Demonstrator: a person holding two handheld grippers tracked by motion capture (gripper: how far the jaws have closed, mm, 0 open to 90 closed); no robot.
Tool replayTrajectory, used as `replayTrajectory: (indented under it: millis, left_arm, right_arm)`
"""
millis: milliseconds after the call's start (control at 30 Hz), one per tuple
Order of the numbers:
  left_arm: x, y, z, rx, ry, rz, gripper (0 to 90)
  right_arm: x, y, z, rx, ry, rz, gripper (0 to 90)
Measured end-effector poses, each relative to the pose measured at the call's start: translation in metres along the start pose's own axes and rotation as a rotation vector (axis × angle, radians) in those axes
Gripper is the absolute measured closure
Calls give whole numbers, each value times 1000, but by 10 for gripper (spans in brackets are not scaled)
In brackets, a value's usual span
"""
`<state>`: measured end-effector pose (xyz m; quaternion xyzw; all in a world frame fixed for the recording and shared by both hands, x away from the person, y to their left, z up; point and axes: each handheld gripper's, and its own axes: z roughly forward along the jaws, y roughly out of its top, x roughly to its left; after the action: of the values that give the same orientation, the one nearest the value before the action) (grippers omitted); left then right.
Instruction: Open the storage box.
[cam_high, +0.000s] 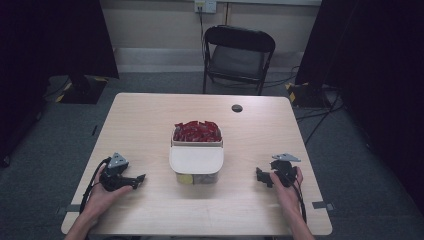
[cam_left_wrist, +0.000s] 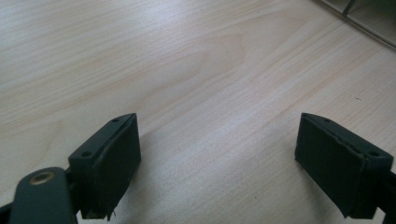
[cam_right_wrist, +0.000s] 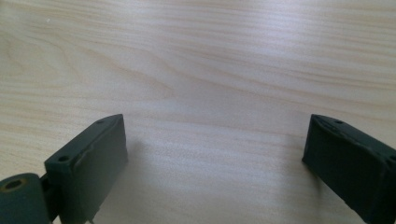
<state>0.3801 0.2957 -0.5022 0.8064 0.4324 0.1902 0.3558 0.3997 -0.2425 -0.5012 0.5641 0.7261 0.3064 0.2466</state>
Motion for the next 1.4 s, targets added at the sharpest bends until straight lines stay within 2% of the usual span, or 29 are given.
replayTrajectory:
  millis: [400,533,767,967,1067,1133,1400]
  left_arm:
    - [0,0,0,1,-2,1,136]
    - [0,0,0,1,-4,-3,136]
    - [0,0,0,3,-4,1,136]
    - [0,0,0,3,-5,-1,136]
    - [0,0,0,3,-6,-1,136]
    - [1,0,0,1,-6,5,133]
    - [1,0,1,2,-7,4,133]
  right_arm:
    - [0,1,0,3,4,3,61]
    - [-2,1,-2,-5,-5,5,144]
    - [-2,2,-3,-3,-2,4,143]
    - [0,4,-7,-22,5,3,143]
    - [1,6,-10,-20,21,8,145]
    - [4,8,-13,-33,52,12,145]
    - [12,11,-17,-31,126,22,144]
